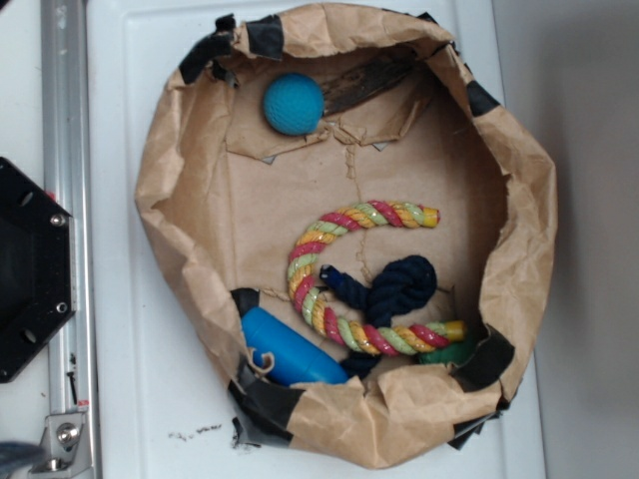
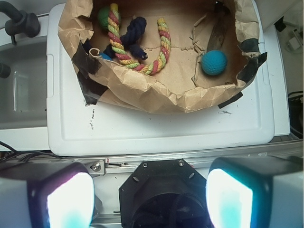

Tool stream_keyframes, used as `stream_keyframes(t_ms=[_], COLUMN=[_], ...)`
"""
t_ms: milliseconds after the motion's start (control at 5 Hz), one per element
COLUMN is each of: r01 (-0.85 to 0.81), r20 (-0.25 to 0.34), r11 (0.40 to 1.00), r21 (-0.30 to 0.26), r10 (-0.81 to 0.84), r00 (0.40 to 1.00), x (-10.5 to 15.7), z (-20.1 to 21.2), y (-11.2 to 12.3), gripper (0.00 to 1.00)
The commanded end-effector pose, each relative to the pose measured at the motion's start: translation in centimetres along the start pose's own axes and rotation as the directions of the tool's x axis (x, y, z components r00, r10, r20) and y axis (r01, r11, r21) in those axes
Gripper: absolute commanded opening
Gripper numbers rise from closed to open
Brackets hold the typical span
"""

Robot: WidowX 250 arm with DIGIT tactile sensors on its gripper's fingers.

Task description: Grab the blue ball.

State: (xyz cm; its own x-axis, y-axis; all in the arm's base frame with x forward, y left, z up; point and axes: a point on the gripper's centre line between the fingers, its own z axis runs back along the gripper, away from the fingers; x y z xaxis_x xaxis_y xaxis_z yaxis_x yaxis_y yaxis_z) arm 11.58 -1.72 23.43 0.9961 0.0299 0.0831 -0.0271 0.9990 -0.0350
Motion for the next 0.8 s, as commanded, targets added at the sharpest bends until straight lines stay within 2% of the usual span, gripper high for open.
stream_keyframes(t_ms=[0,200,400,600], r01=[0.000,-0.060,0.194,0.430], r20=[0.000,0.002,-0.104,-0.082], r11=[1.000,0.995,0.978,0.895], r21=[0.000,0.084,0.077,0.116], r10=[0.000,0.060,-0.186,-0.423], r00=[1.000,0.998,0.977,0.903], x=[0.0,4.8,9.8,12.2], z=[0.0,-2.9,-5.9,-9.1], y=[0.0,2.3,3.7,4.0], gripper=[1.00,1.00,1.00,1.00])
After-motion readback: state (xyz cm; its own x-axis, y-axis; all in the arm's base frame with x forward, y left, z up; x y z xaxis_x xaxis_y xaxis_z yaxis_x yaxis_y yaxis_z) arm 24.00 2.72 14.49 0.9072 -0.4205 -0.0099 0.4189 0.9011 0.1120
